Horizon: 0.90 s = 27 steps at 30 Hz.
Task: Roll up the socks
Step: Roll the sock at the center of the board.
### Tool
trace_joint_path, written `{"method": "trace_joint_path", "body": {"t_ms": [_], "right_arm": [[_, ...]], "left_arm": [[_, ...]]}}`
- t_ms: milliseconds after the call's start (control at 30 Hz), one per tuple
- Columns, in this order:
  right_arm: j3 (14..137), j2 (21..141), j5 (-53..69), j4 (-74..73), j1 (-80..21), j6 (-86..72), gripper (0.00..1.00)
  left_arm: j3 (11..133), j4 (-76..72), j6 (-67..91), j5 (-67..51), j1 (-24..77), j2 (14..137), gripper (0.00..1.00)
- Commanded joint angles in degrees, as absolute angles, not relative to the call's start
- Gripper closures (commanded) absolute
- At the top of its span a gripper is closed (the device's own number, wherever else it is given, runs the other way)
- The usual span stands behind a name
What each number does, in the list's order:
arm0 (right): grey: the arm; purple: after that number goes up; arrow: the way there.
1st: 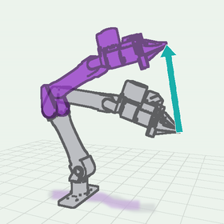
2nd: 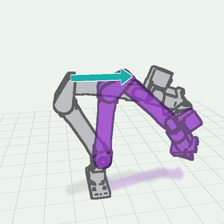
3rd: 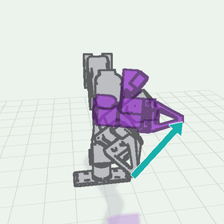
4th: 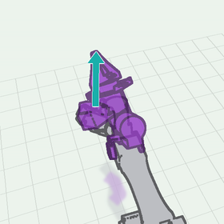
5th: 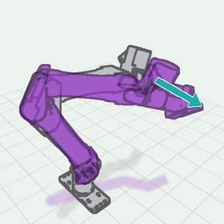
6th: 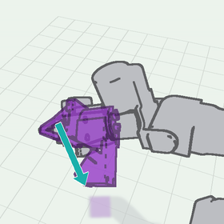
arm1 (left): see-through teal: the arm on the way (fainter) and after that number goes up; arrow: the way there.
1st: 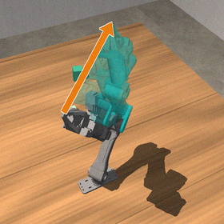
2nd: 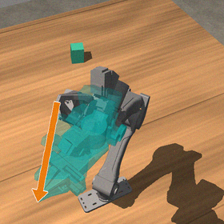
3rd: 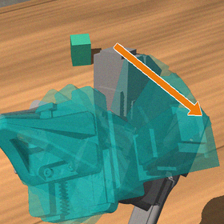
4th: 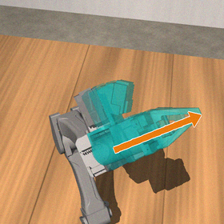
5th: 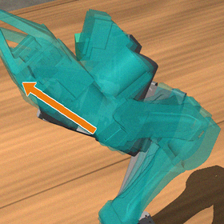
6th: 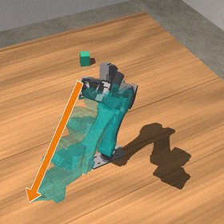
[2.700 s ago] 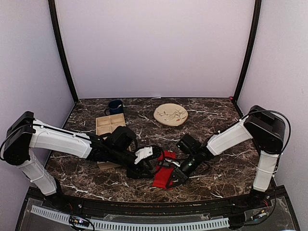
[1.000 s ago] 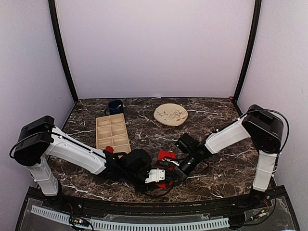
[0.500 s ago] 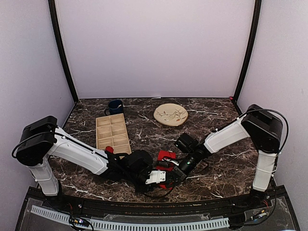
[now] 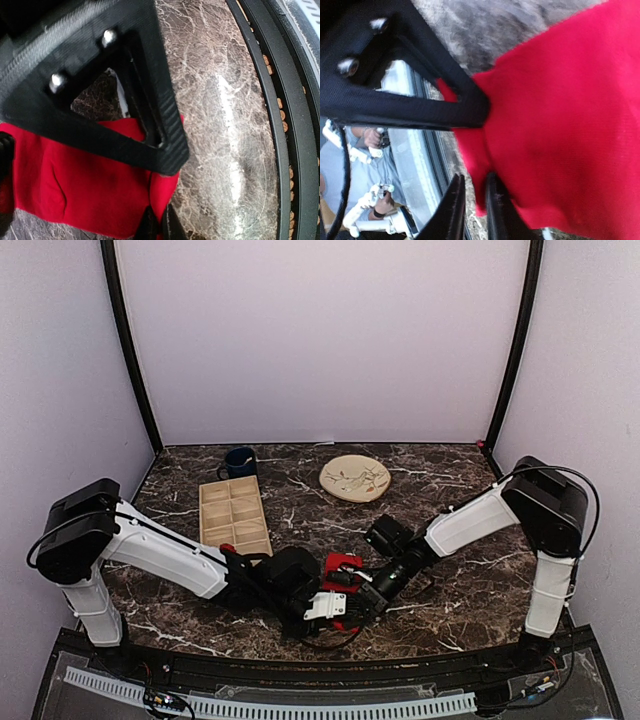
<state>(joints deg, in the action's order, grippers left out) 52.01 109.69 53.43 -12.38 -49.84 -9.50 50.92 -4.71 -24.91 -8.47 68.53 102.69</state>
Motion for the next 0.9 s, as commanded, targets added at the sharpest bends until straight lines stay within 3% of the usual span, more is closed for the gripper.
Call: {"method": "trace_joint_path", "body": {"t_ms": [0,233,867], "right_arm": [[50.0,109.2,49.6,-9.9,-48.2,-11.5,0.75],[48.2,107.8,48.2,-7.0,-47.2,-13.9,0.66],[39.9,100.8,41.0,5.5,-40.3,-22.9,0.65]], "left_arm": [[52.5,-0.2,-24.2,-15.0,66.0,103.4,1.0],[55.0,4.0,-24.1,-21.4,63.2,104.4,1.0],[56.7,7.3,-20.3,-31.8,59.4,106.5,1.0]]}}
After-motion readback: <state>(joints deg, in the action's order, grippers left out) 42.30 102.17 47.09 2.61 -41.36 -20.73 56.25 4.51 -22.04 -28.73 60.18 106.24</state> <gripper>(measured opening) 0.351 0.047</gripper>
